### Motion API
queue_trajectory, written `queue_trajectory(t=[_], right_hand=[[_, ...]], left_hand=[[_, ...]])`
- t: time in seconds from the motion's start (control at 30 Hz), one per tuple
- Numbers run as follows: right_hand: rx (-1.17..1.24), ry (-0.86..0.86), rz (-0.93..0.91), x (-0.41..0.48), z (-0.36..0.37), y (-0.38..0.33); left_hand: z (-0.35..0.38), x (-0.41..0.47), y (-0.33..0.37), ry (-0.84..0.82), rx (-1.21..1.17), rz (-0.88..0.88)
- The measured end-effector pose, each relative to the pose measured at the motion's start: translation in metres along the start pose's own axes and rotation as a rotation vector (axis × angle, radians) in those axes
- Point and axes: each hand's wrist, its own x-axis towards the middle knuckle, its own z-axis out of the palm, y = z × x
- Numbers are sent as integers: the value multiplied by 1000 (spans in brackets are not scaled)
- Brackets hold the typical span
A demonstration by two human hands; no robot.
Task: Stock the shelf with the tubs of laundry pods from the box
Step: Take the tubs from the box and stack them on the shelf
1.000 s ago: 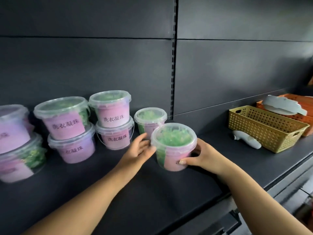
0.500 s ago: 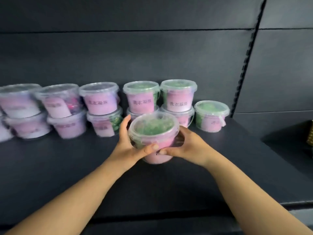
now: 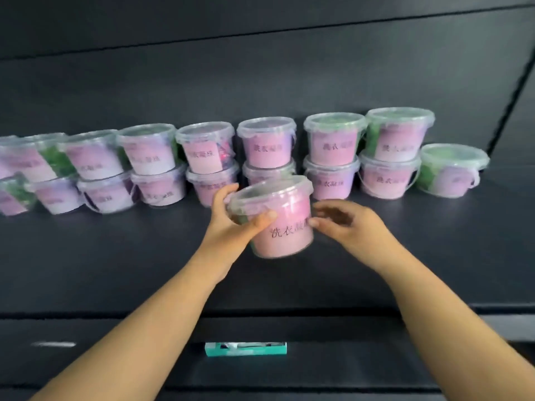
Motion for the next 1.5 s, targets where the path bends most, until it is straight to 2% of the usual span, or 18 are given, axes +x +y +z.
queue_trajectory(t=[0.1, 0.17, 0.27, 0.37, 0.47, 0.6, 0.7, 0.77, 0.83, 0.93, 1.03, 1.17, 1.23, 1.3, 1.4, 1.5], right_hand=[[-235, 379, 127, -39, -34, 17], [-484, 501, 236, -75, -58, 35], [-785, 413, 402, -122, -82, 60], [-914, 305, 394, -153, -104, 84], [-913, 299, 338, -165, -129, 94], [-855, 255, 252, -170, -158, 102], [-648, 464, 148, -183, -174, 107], [-593, 646, 126, -200, -179, 115], [-550, 741, 235, -221, -185, 124], [-480, 797, 466, -257, -191, 136], [-484, 921, 689, -307, -189, 152], [-431, 1068, 1033, -385, -171, 182], [-367, 1085, 1206, -421, -157, 198], [-292, 1090, 1348, -446, -140, 215], [-149, 1051, 1513, -480, -111, 257], [-66, 954, 1613, -510, -90, 310]], left_hand=[[50, 22, -11, -122, 39, 19], [101, 27, -16, -244, 72, 34], [175, 25, -21, -356, 195, 81], [236, 30, -28, -405, 322, 162], [275, 49, -32, -345, 356, 169], [315, 72, -31, -271, 500, 45], [329, 61, -17, -235, 635, 66], [326, 36, -7, -207, 554, 200], [323, -2, 0, -254, 419, 352], [333, -61, -10, -491, 233, 344], [357, -111, -45, -778, 248, 390], [386, -164, -99, -1017, 295, 562], [400, -189, -129, -1158, 322, 475], [410, -207, -169, -1278, 395, 261], [423, -231, -251, -1338, 670, -80], [430, -257, -333, -1405, 877, -204]])
